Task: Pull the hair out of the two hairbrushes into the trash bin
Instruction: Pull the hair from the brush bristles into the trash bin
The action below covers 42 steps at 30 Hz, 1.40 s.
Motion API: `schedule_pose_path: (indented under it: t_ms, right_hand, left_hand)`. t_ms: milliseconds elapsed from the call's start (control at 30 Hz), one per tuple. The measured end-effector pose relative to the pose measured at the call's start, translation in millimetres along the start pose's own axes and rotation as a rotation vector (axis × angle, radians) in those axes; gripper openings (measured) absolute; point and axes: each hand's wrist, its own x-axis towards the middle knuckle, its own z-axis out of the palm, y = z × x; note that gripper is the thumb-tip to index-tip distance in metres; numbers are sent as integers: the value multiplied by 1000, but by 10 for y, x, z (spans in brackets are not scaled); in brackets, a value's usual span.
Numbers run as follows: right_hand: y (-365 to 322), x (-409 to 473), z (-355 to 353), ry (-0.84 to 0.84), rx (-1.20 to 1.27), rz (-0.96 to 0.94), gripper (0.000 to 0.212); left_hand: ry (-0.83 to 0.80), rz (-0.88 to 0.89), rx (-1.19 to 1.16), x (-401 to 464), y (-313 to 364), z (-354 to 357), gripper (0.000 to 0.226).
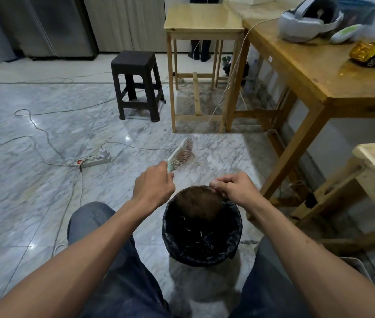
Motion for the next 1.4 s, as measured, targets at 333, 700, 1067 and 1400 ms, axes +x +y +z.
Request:
schedule_pose_path:
  t_ms: [333,700,1067,1400]
  right_hand:
    - [-34,-79,7,-94,-32,39,56]
    - [-193,-24,131,61,196,-26,10]
    - [-30,-86,-45,111,107,23,21]
    - [-47,-93,-154,20,6,95,23]
  left_hand:
    - [-33,111,19,-42,80,22,16]
    - [-38,154,177,-99,93,101,20]
    - [-34,-27,160,-83,160,89,12]
    - [-54,51,178,-62,102,75,13]
